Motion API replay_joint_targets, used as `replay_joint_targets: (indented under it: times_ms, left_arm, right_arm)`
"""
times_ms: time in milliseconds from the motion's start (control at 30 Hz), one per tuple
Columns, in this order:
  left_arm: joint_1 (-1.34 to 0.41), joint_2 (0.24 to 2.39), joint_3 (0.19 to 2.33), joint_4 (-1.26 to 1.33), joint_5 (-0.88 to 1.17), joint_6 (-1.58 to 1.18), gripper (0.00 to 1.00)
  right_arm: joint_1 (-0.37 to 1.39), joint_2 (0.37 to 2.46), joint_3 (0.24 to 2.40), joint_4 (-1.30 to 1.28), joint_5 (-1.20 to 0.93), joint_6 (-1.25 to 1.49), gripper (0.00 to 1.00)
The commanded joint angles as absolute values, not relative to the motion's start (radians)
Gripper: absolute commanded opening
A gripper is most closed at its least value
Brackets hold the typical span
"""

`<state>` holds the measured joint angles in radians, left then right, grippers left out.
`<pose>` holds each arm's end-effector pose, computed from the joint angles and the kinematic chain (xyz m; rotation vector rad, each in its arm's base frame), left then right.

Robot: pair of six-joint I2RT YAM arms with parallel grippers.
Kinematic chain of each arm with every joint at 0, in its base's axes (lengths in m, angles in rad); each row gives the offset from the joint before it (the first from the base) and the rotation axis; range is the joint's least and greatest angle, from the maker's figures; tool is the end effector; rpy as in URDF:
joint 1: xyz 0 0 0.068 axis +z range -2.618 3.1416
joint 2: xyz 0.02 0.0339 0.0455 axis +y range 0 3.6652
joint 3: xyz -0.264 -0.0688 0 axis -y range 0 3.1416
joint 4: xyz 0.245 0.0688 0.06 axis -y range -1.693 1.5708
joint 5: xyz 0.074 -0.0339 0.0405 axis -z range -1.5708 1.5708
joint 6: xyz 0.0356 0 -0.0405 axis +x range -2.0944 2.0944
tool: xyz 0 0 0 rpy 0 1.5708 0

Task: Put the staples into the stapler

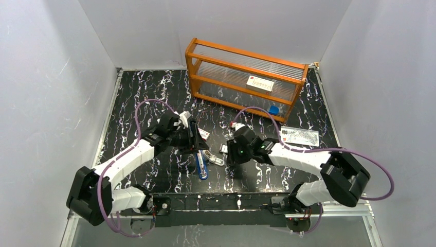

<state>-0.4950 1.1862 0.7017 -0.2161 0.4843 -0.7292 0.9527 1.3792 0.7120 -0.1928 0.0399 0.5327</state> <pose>0.2089 -0.1316 0.2292 -0.0069 2.4639 -1.1486 0.1581 0.2199 0.1852 -0.5086 2.4758 0.5972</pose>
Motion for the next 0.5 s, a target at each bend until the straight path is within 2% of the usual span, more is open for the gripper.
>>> replay_joint_targets:
  times_ms: [0, 300, 367, 467]
  left_arm:
    - [-0.549, 1.216, 0.732, -0.200, 0.392, -0.716, 0.61]
    - [-0.600, 1.282, 0.751, -0.222, 0.286, -0.670, 0.61]
    - [-0.603, 1.308, 0.759, -0.215, 0.299, -0.658, 0.59]
    - [-0.604, 1.326, 0.770, -0.205, 0.322, -0.650, 0.50]
  right_arm:
    - [0.865, 1.311, 0.630, -0.128, -0.092, 0.753, 0.48]
    - [0.840, 1.386, 0.595, 0.025, -0.225, 0.912, 0.39]
    - [0.839, 1.453, 0.611, 0.038, -0.230, 0.940, 0.34]
    - [0.838, 1.481, 0.623, 0.034, -0.216, 0.957, 0.32]
